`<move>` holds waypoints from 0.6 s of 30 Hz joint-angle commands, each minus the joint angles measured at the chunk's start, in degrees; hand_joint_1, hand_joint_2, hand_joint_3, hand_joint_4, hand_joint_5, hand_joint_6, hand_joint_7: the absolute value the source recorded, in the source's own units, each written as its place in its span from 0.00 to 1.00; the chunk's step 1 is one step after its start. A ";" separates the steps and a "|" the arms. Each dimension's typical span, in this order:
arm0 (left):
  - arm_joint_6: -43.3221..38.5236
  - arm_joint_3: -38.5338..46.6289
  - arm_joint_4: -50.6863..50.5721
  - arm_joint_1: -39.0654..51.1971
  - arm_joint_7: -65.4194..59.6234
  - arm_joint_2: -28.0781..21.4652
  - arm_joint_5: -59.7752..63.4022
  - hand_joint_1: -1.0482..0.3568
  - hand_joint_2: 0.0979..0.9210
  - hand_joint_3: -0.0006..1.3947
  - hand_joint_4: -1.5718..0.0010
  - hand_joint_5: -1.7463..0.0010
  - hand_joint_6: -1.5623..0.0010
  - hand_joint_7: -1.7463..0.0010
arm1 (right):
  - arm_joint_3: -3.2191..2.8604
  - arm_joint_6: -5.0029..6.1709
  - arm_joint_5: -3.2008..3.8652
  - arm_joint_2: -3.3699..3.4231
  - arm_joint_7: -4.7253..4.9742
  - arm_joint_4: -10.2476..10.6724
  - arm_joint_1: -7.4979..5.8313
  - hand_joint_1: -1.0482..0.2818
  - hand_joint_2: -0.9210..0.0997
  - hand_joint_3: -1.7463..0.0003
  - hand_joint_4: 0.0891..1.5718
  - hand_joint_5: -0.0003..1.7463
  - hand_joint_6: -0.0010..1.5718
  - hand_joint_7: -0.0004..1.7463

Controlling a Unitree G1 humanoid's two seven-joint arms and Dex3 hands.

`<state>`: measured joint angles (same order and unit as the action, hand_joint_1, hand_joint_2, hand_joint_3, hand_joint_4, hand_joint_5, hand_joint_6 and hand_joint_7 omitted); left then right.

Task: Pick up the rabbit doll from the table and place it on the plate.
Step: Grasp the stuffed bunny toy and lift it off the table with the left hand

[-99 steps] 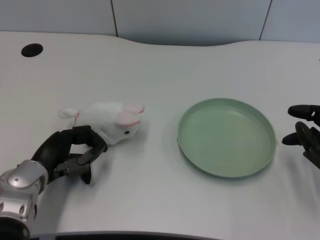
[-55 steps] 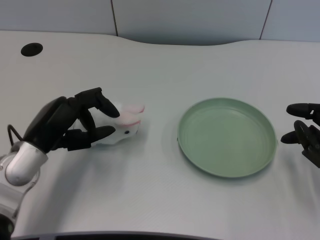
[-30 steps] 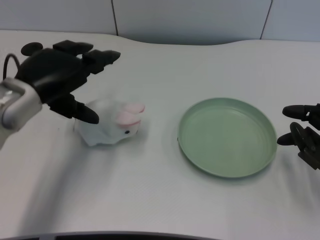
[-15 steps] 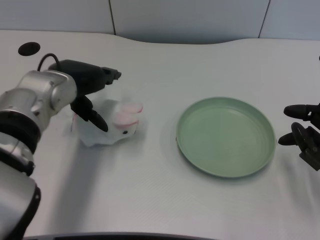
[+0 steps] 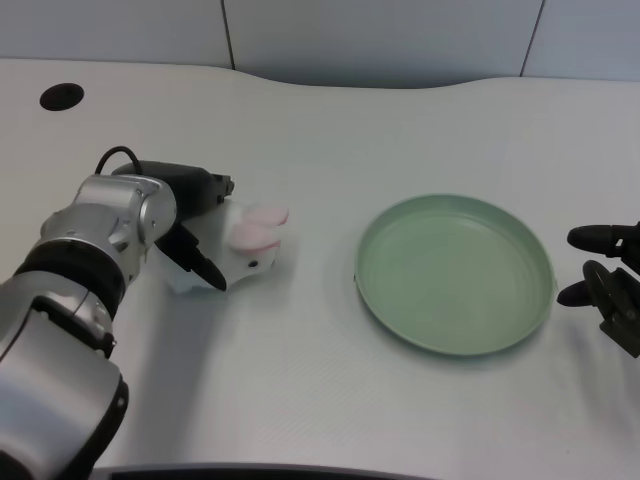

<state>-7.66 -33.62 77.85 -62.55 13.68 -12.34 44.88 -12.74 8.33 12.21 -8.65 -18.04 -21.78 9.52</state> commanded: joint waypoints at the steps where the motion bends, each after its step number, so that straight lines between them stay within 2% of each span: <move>1: 1.10 -1.83 0.63 -0.65 -1.06 -0.36 1.50 0.03 0.90 0.00 0.98 0.99 0.94 0.98 | -0.26 0.24 0.73 -0.48 -0.15 0.98 -1.07 0.54 0.00 0.72 0.17 0.82 0.22 0.58; 2: 1.09 -2.35 0.67 -0.51 -2.10 -0.39 1.94 0.03 0.89 0.00 0.97 0.99 0.93 0.98 | -0.24 0.77 0.58 -0.57 -0.30 0.71 -1.11 0.54 0.00 0.72 0.17 0.82 0.22 0.58; 5: 1.03 -2.79 0.84 -0.12 -4.26 -0.27 2.10 0.06 0.86 0.00 0.94 0.97 0.91 0.98 | -0.15 0.90 0.16 -0.65 -0.04 0.99 -1.37 0.55 0.00 0.71 0.17 0.82 0.22 0.58; 9: 2.09 -3.02 1.29 0.00 -4.76 0.48 2.08 0.11 0.85 0.00 0.91 0.97 0.90 0.98 | -0.48 1.10 0.78 -0.78 -0.90 1.17 -1.90 0.55 0.00 0.71 0.18 0.82 0.21 0.58; 11: 2.77 -3.05 1.41 -0.07 -4.59 0.87 2.06 0.15 0.83 0.00 0.90 0.96 0.88 0.98 | -0.67 0.88 1.01 -0.74 -0.94 1.36 -2.06 0.55 0.00 0.71 0.18 0.82 0.21 0.58; 12: 2.75 -3.29 1.40 -0.01 -5.40 0.99 2.31 0.17 0.83 0.00 0.89 0.96 0.87 0.98 | -0.73 0.34 1.05 -0.79 -0.79 1.75 -2.20 0.55 0.00 0.71 0.18 0.82 0.21 0.58; 13: 2.66 -3.49 1.38 0.04 -6.06 1.04 2.49 0.23 0.82 0.00 0.85 0.94 0.83 0.97 | -0.74 -0.08 1.04 -0.83 -0.67 2.06 -2.29 0.55 0.00 0.71 0.17 0.82 0.21 0.58; 15: 1.60 -4.03 1.20 0.58 -10.54 0.96 3.02 0.30 0.81 0.00 0.79 0.91 0.76 0.95 | -0.85 -0.47 1.18 -0.91 -0.69 2.67 -2.56 0.55 0.00 0.70 0.17 0.82 0.21 0.58; 16: 0.99 -4.24 1.14 0.84 -12.79 0.87 3.19 0.38 0.79 0.00 0.75 0.71 0.66 0.87 | -0.87 -0.72 1.17 -0.96 -0.63 2.99 -2.69 0.55 0.00 0.70 0.17 0.82 0.22 0.58; 17: 0.56 -4.41 1.15 0.99 -14.32 0.81 3.28 0.41 0.79 0.00 0.79 0.52 0.65 0.77 | -0.87 -0.93 1.17 -1.00 -0.56 3.25 -2.79 0.55 0.00 0.70 0.17 0.82 0.22 0.58; 18: 0.15 -4.64 1.21 1.05 -15.59 0.77 3.42 0.43 0.79 0.00 0.82 0.42 0.68 0.66 | -0.93 -1.00 1.37 -1.01 -0.63 3.32 -2.86 0.55 0.00 0.70 0.17 0.82 0.22 0.58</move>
<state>-7.02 -37.83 78.80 -62.37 0.16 -11.31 47.43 -13.08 8.01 13.05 -8.70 -18.87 -19.03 7.52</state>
